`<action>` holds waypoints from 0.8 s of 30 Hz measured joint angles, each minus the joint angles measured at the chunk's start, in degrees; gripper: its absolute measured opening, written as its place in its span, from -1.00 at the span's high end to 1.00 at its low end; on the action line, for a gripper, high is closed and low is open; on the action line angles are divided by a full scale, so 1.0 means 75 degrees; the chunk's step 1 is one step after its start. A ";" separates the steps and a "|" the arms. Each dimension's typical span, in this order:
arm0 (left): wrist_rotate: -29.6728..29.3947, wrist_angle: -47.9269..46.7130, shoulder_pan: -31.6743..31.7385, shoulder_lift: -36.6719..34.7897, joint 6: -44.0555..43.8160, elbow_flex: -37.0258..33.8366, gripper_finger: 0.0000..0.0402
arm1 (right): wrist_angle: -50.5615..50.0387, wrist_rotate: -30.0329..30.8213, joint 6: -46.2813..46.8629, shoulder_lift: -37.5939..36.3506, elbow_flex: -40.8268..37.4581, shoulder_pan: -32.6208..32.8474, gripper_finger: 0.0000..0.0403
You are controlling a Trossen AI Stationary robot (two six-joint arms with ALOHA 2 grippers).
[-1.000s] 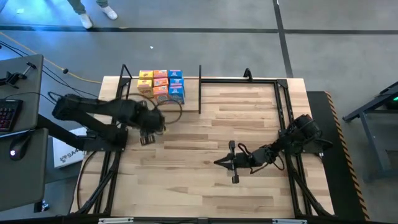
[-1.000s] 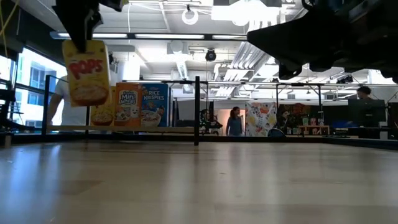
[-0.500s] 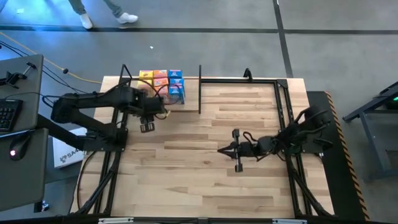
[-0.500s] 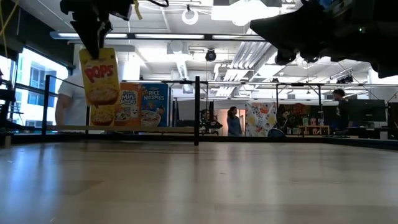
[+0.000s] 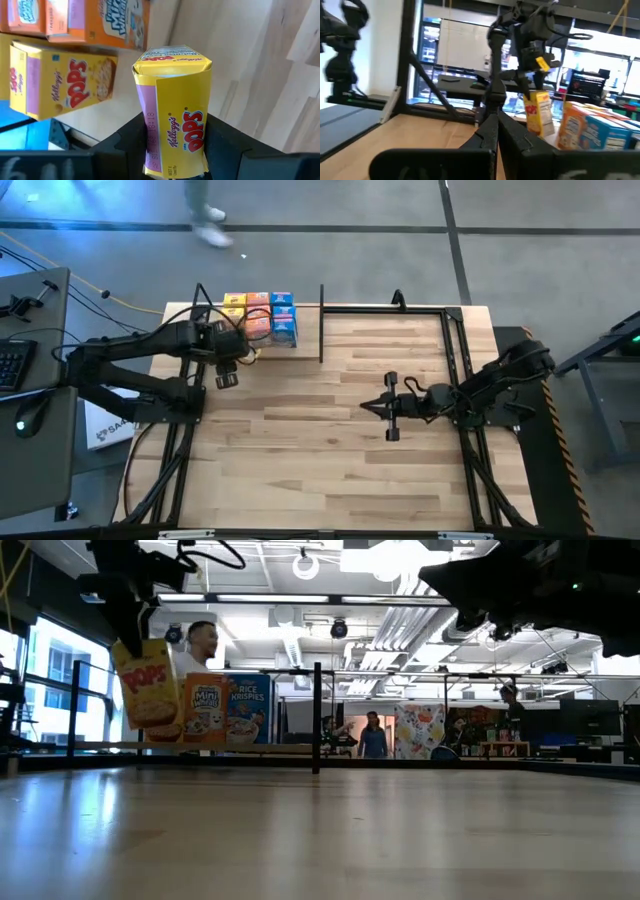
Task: Stack cereal on shelf
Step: Put the yellow cereal box on the shelf aligned with the other yellow cereal box
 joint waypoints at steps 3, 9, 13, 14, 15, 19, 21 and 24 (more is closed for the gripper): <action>0.0006 0.0052 0.0287 -0.0121 0.0467 -0.0024 0.22 | -0.0188 -0.0028 0.0035 -0.0065 0.0012 -0.0155 1.00; 0.0009 0.0035 0.1407 0.0026 0.1620 -0.0023 0.22 | -0.0467 -0.0263 0.0359 -0.0077 0.0060 -0.0445 1.00; 0.0224 0.0182 0.1982 0.0209 0.2316 -0.0024 0.22 | -0.0550 -0.0349 0.0465 -0.0077 0.0060 -0.0502 1.00; 0.0297 0.0254 0.2077 0.0261 0.2445 -0.0024 0.22 | -0.0557 -0.0350 0.0465 -0.0077 0.0060 -0.0502 1.00; 0.0311 0.0304 0.2153 0.0313 0.2567 -0.0024 0.22 | -0.0562 -0.0351 0.0465 -0.0077 0.0060 -0.0502 1.00; 0.0251 0.0415 0.2308 0.0570 0.3119 -0.0024 0.22 | -0.0602 -0.0351 0.0465 -0.0077 0.0060 -0.0502 1.00; 0.0214 0.0597 0.2331 0.0657 0.3371 -0.0024 0.22 | -0.0605 -0.0350 0.0467 -0.0077 0.0060 -0.0502 1.00; 0.0182 0.0850 0.2369 0.0704 0.3666 -0.0024 0.17 | -0.0605 -0.0373 0.0491 -0.0077 0.0060 -0.0502 1.00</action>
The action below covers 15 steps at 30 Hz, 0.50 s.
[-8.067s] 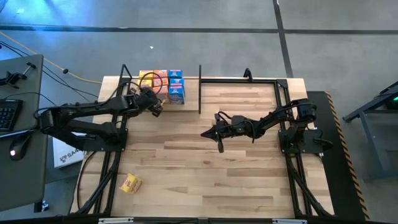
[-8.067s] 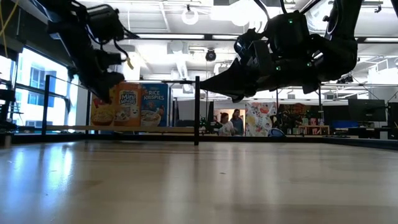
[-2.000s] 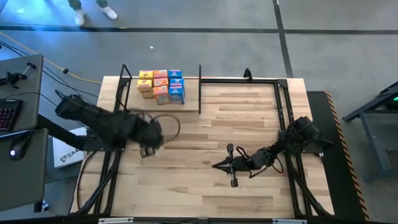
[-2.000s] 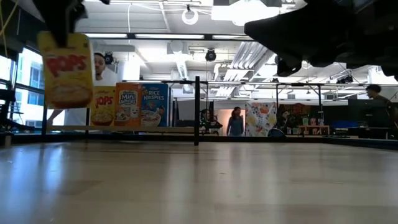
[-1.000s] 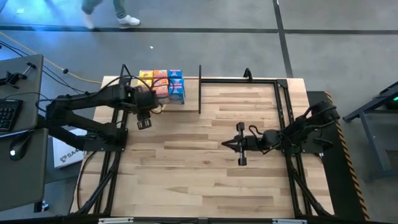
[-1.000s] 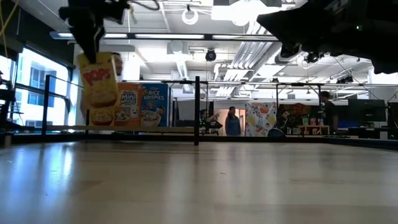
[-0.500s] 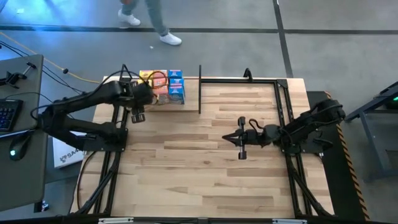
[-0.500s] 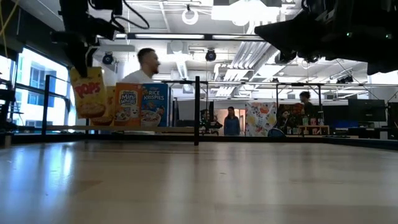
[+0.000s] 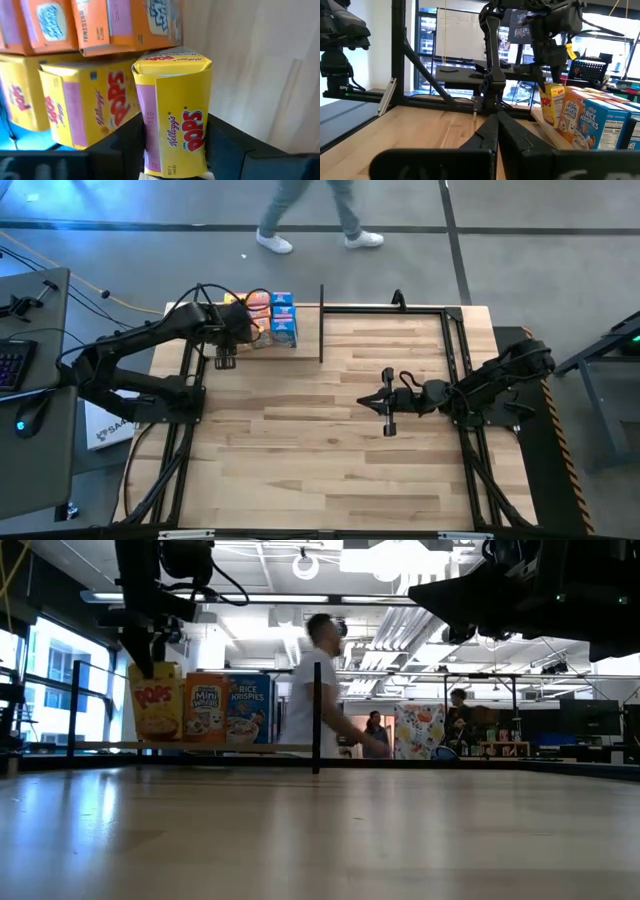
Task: Stack cereal on shelf
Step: Put the yellow cereal box on the shelf aligned with the other yellow cereal box
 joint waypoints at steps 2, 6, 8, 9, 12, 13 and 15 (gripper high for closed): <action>0.0003 0.0149 0.0101 0.0003 0.0081 0.0000 0.12 | -0.0003 -0.0011 0.0000 0.0000 0.0000 0.0000 1.00; -0.0075 0.0160 0.0275 0.0003 0.0176 0.0000 0.01 | -0.0023 -0.0052 0.0001 0.0003 0.0000 0.0000 1.00; -0.0186 0.0161 0.0327 0.0000 0.0181 0.0000 -0.03 | -0.0023 -0.0058 0.0001 0.0003 0.0000 0.0000 1.00; -0.0201 0.0153 0.0348 0.0000 0.0181 0.0000 -0.05 | -0.0023 -0.0058 0.0003 0.0003 0.0000 0.0000 1.00; -0.0244 0.0151 0.0375 0.0000 0.0258 0.0000 -0.08 | -0.0023 -0.0058 0.0003 0.0006 0.0000 0.0000 1.00; -0.0313 0.0153 0.0374 0.0000 0.0337 0.0000 -0.08 | -0.0023 -0.0058 0.0000 0.0006 0.0000 0.0000 1.00; -0.0497 0.0153 0.0374 0.0000 0.0430 0.0000 -0.09 | -0.0023 -0.0058 0.0003 0.0006 0.0000 0.0000 1.00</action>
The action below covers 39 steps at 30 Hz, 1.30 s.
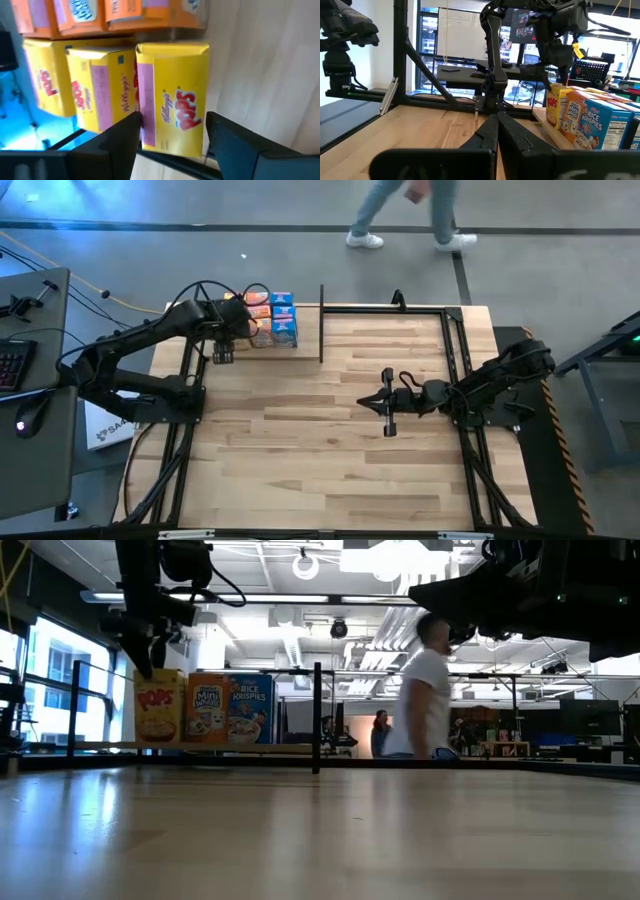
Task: Stack cereal on shelf
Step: Put the yellow cereal box on the shelf aligned with the other yellow cereal box, then return to Home Position
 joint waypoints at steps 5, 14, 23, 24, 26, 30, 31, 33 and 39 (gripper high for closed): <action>-0.0560 -0.0014 0.0003 -0.0110 0.0091 0.0000 -0.09 | 0.0000 0.0000 0.0000 0.0000 0.0000 0.0000 1.00; -0.0631 -0.0276 -0.0006 -0.0719 -0.0804 0.0531 -0.06 | 0.0000 0.0003 0.0000 0.0000 0.0003 0.0000 1.00; 0.1395 0.1532 -0.0519 -0.2292 -0.2687 -0.0240 0.44 | -0.0002 0.0006 0.0100 -0.0094 0.0003 0.0000 1.00; 0.1523 0.1875 -0.0619 -0.2495 -0.2823 -0.0381 0.51 | -0.0045 0.0009 0.0148 -0.0151 0.0000 0.0000 1.00; 0.1841 0.2565 -0.0856 -0.2853 -0.3191 -0.0658 0.68 | -0.0378 0.0029 0.0185 -0.0322 -0.0012 0.0000 1.00; 0.2272 0.4332 -0.1453 -0.3422 -0.3847 -0.1546 0.96 | -0.1418 0.0305 0.0323 -0.0787 -0.0012 -0.0145 1.00; 0.2334 0.4840 -0.1627 -0.3521 -0.3894 -0.1840 0.97 | -0.1670 0.0354 0.0321 -0.0935 -0.0012 -0.0239 1.00; 0.2361 0.5889 -0.1961 -0.3686 -0.3938 -0.2509 0.95 | -0.2131 0.0375 0.0282 -0.1281 -0.0012 -0.0457 1.00; 0.2371 0.8872 -0.2767 -0.3783 -0.3947 -0.4236 0.99 | -0.4118 -0.0083 0.0193 -0.2570 -0.0012 -0.1299 1.00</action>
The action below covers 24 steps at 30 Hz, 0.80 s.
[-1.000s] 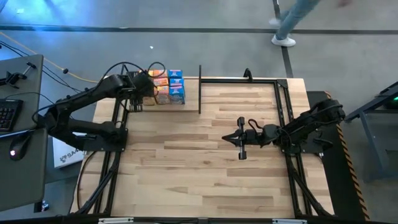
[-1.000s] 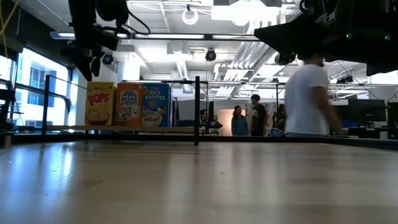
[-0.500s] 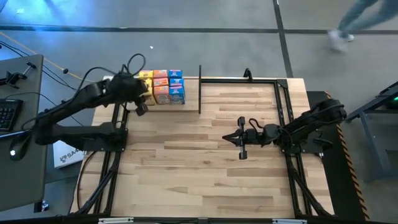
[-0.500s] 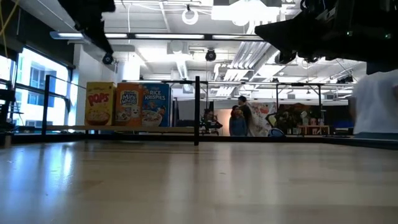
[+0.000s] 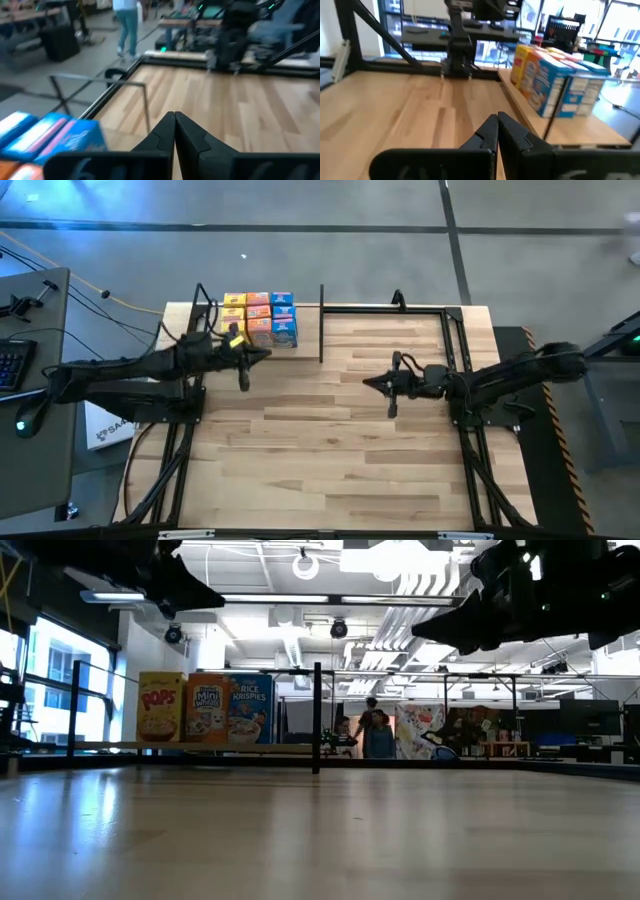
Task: Stack cereal on shelf
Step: Return to Home Position
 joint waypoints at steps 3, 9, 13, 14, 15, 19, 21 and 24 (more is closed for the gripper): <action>-0.0019 0.0960 -0.0304 -0.0009 0.0044 -0.0601 0.99 | -0.0712 -0.0347 -0.0026 -0.0427 0.0000 -0.0383 1.00; -0.0067 0.2419 -0.0583 -0.0101 -0.0129 -0.1743 1.00 | -0.1256 -0.1017 -0.0237 -0.0653 -0.0075 -0.1070 1.00; -0.0065 0.2642 -0.0616 -0.0313 -0.0311 -0.2234 1.00 | -0.1052 -0.1473 -0.0205 -0.0650 -0.0344 -0.1528 1.00; -0.0064 0.2713 -0.0619 -0.0417 -0.0313 -0.2335 1.00 | -0.0897 -0.1514 -0.0202 -0.0650 -0.0443 -0.1618 1.00; -0.0065 0.2705 -0.0619 -0.0548 -0.0315 -0.2439 1.00 | -0.0744 -0.1526 -0.0192 -0.0652 -0.0560 -0.1690 1.00; -0.0132 0.2715 -0.0619 -0.1238 -0.0393 -0.2813 1.00 | -0.0141 -0.1531 -0.0024 -0.0708 -0.1065 -0.1913 1.00; -0.0246 0.2672 -0.0619 -0.1705 -0.0411 -0.3071 1.00 | 0.0146 -0.1527 -0.0014 -0.0780 -0.1336 -0.2006 1.00; -0.0319 0.2585 -0.0619 -0.2397 -0.0504 -0.3426 1.00 | 0.0348 -0.1523 0.0184 -0.1002 -0.1686 -0.2125 1.00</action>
